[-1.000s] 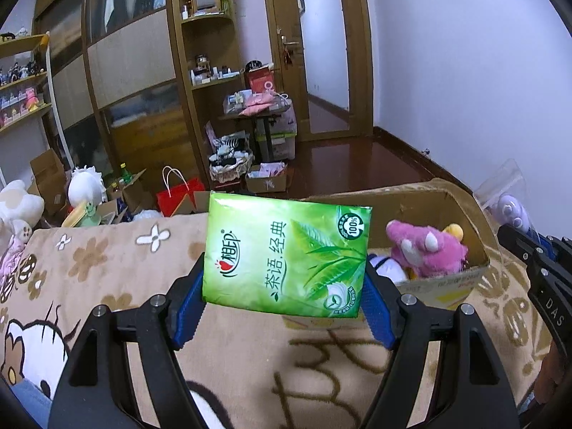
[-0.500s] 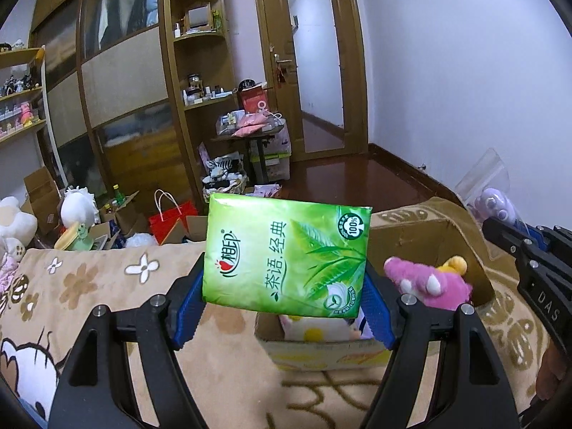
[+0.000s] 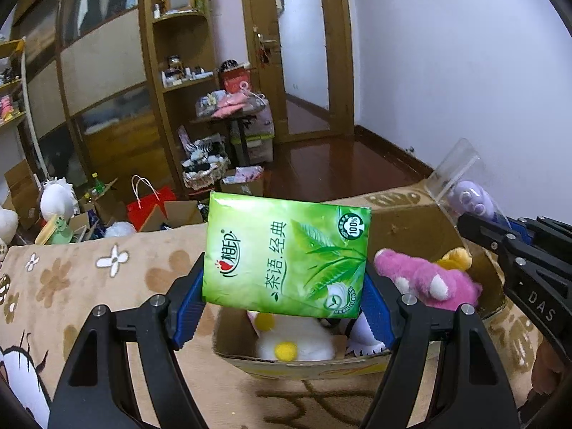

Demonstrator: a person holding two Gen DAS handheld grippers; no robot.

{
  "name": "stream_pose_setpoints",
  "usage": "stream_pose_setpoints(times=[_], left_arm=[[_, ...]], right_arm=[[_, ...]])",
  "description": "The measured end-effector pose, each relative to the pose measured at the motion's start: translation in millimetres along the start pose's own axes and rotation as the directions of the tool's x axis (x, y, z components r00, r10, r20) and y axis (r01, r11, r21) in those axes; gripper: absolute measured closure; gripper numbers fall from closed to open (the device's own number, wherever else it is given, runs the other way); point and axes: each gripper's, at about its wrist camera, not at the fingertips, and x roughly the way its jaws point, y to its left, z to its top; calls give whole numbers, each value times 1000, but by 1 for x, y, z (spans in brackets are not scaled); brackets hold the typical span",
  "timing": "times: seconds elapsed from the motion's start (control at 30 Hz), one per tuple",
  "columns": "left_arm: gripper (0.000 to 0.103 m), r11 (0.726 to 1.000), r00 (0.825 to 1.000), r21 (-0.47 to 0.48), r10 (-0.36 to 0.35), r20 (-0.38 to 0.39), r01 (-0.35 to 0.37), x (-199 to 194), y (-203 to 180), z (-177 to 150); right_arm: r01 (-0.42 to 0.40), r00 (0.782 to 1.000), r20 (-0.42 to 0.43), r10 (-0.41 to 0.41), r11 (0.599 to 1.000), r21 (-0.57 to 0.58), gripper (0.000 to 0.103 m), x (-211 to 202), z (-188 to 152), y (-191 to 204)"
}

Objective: Organize soft objects
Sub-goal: 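Carry the green tissue pack over the box with the left tool while the right tool carries the bag there, then open the left tool to drop the green tissue pack in the box while the right tool releases the bag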

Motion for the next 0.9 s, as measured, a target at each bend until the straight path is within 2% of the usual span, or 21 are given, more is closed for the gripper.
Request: stream_pose_setpoints(times=[0.13,0.2,0.27,0.4,0.5,0.6,0.67,0.8,0.9], left_arm=[[27,1000,1000,13,-18,-17,18,8,-4,-2],[24,1000,1000,17,-15,-28,15,12,-5,-3],[16,1000,999,10,-16,-31,16,14,-5,-4],[15,1000,999,5,-3,-36,3,14,-1,-5],[12,1000,999,-15,-13,-42,13,9,4,-5],[9,1000,999,-7,5,-34,-6,1,6,-6],[9,1000,999,-4,15,-35,-15,-5,7,-6],[3,1000,999,-10,27,-35,-28,-24,12,-9],[2,999,998,-1,49,-25,-49,-43,17,-14]], right_arm=[[-19,999,-43,21,999,25,89,14,-3,-6],[-32,998,-59,34,999,38,89,19,-5,-9],[-37,997,-69,40,998,42,89,22,-6,-10],[-37,996,-74,40,998,40,87,22,-8,-11],[-31,998,-60,34,998,47,75,15,-8,-10],[-30,998,-47,32,998,55,62,5,-7,-11],[-28,999,-34,30,998,58,45,-4,-7,-10],[-2,1000,-12,3,999,49,29,-25,-7,-5],[8,1000,-4,-7,999,47,14,-39,-6,-3]])
